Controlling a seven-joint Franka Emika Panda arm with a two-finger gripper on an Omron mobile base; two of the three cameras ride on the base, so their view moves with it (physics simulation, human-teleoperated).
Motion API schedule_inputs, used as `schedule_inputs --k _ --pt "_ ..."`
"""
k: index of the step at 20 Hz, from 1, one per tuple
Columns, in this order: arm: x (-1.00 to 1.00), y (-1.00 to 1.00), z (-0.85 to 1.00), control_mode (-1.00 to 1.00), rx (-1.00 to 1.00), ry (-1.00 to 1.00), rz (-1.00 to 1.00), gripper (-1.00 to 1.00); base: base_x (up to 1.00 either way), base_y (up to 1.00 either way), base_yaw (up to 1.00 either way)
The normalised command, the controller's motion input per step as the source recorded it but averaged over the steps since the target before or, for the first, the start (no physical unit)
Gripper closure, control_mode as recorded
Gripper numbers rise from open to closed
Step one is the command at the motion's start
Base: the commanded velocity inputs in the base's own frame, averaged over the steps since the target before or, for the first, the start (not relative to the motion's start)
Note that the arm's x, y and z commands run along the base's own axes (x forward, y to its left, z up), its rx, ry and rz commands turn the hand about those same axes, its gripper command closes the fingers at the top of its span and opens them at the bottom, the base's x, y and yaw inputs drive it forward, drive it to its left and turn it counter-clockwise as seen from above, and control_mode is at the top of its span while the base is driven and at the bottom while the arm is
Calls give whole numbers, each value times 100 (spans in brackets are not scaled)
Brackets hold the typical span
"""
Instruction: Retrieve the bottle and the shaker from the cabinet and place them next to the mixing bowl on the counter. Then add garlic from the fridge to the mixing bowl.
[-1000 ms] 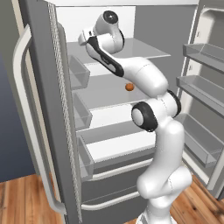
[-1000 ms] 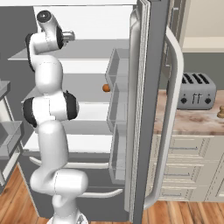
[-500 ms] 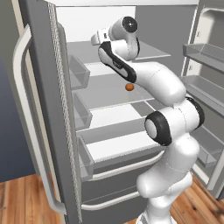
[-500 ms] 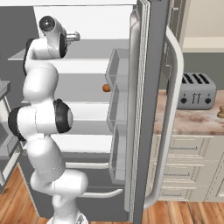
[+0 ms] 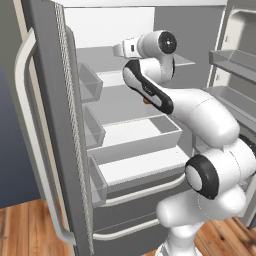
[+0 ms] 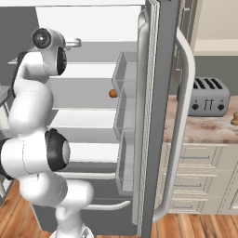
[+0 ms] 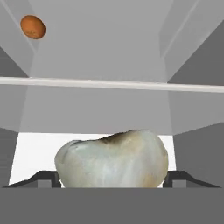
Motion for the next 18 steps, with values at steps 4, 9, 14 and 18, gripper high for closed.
schedule_inputs --k 4,9,14,18 --pt "-77 -15 36 -100 1 3 -2 100 0 0 0" --pt "-78 -25 0 -100 0 5 -6 100 0 0 0" --pt "-86 -28 -4 -100 0 2 -6 100 0 0 0" --pt "-94 -13 -4 -100 0 2 -7 100 0 0 0"
